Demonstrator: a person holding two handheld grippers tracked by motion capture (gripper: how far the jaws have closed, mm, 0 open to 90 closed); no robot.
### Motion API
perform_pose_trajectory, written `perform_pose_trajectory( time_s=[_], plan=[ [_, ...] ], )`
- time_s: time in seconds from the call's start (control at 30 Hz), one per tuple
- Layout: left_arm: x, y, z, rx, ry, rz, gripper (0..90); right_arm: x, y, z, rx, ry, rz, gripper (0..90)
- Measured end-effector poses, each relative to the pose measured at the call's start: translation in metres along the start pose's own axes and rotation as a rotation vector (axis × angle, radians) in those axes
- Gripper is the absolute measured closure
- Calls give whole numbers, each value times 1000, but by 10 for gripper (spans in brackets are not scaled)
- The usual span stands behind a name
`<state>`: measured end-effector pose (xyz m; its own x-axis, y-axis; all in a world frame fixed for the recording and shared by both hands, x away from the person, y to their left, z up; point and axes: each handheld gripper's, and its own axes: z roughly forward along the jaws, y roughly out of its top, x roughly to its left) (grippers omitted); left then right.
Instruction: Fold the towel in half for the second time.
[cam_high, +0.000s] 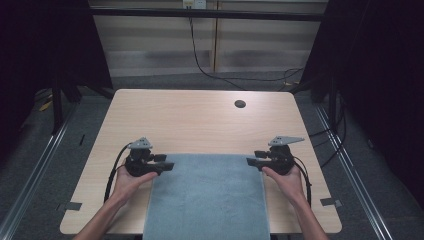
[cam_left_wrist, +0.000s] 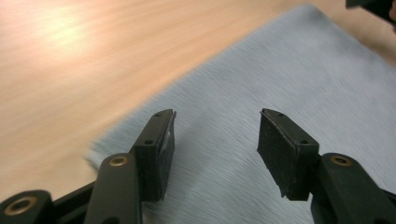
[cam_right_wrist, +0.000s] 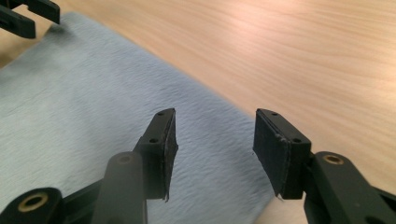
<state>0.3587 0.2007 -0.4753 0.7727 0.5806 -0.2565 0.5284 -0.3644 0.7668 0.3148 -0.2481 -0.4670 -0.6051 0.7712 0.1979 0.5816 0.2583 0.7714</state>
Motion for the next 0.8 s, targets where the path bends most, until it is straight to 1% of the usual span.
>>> perform_pose_trajectory(
  time_s=[0.03,0.1,0.13,0.17,0.2,0.23,0.27,0.3,0.33,0.37,0.4,0.47,0.53,0.67,0.73,0.77,0.8],
  plan=[
    [4,2,0,-2,-1,-10,465,-5,1,3,-4,-3,8,490],
    [15,8,-1,-34,13,-35,463,-14,2,8,12,-4,24,485],
    [18,11,0,-35,12,-42,473,-18,2,11,9,-2,37,485],
    [19,14,0,-35,13,-28,472,-21,3,12,7,4,41,485],
    [21,15,1,-42,28,-15,481,-23,3,14,7,3,45,484],
    [25,16,4,-42,25,-20,488,-25,3,17,11,7,47,484],
    [30,15,7,-37,23,-30,480,-27,3,20,19,13,51,484],
    [36,13,10,-40,46,-49,477,-29,2,23,33,-1,43,475],
    [40,10,12,-36,35,-68,455,-32,0,27,48,-11,42,470],
    [43,6,14,-29,22,-88,444,-34,-2,28,49,-9,44,464],
    [44,3,16,-11,28,-78,443,-36,-3,29,47,-19,49,452],
    [43,-1,16,5,27,-61,430,-39,-5,30,39,-19,49,451],
    [42,-5,16,25,21,-41,419,-41,-7,32,53,-16,52,450],
    [43,-9,15,23,14,-41,403,-40,-11,35,84,6,51,467],
    [44,-10,17,36,19,-40,410,-39,-12,37,83,11,42,479],
    [44,-11,18,41,8,-27,426,-38,-13,37,82,9,42,499],
    [44,-12,19,51,16,-13,476,-37,-13,37,84,6,34,523]
  ],
)
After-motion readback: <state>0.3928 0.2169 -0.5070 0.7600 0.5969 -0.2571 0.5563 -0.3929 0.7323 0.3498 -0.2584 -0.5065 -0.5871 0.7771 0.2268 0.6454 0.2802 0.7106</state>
